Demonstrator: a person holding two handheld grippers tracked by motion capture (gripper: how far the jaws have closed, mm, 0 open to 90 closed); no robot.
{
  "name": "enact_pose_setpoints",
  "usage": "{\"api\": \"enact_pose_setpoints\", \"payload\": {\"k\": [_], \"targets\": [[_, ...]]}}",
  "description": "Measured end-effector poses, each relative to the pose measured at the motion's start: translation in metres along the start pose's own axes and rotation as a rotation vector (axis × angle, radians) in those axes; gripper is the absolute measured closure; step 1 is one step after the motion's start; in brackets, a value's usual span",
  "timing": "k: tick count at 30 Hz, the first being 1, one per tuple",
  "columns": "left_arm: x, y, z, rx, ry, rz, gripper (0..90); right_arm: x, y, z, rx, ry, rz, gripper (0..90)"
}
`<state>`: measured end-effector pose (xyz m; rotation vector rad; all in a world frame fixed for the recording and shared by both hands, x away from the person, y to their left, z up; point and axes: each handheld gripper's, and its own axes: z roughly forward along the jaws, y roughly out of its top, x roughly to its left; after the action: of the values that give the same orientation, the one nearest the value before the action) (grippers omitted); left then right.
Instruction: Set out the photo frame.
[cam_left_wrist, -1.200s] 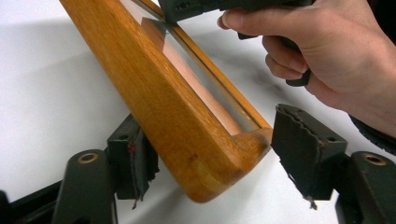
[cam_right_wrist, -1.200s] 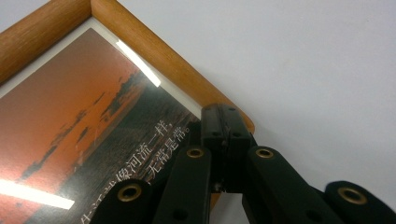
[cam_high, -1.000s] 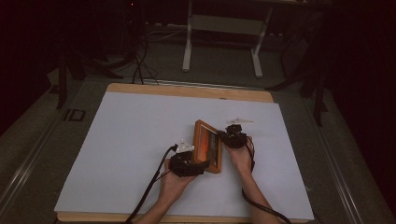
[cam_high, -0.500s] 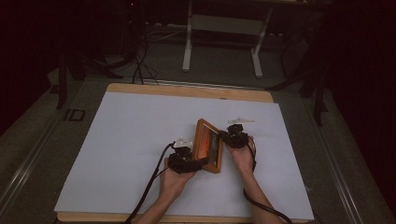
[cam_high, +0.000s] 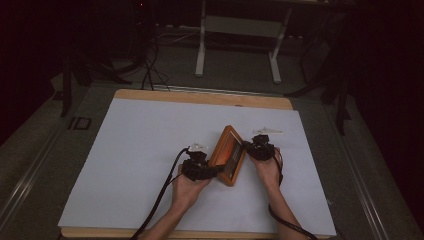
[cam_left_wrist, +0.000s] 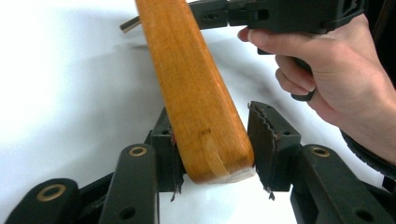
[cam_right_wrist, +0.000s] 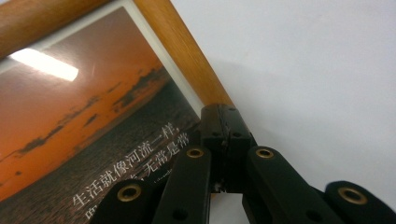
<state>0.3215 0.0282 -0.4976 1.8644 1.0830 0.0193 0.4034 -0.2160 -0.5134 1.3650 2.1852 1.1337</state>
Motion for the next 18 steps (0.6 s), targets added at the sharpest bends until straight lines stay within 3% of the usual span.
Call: {"api": "enact_pose_setpoints", "payload": {"k": [9,18], "targets": [[0.0,0.007,-0.002,0.005,-0.01,0.006,64.1,-0.006,-0.002,-0.015,-0.015,-0.008,-0.016,90.0],[0.0,0.015,-0.011,0.029,-0.001,0.096,68.1,-0.011,-0.006,-0.028,-0.033,-0.003,-0.034,90.0]]}}
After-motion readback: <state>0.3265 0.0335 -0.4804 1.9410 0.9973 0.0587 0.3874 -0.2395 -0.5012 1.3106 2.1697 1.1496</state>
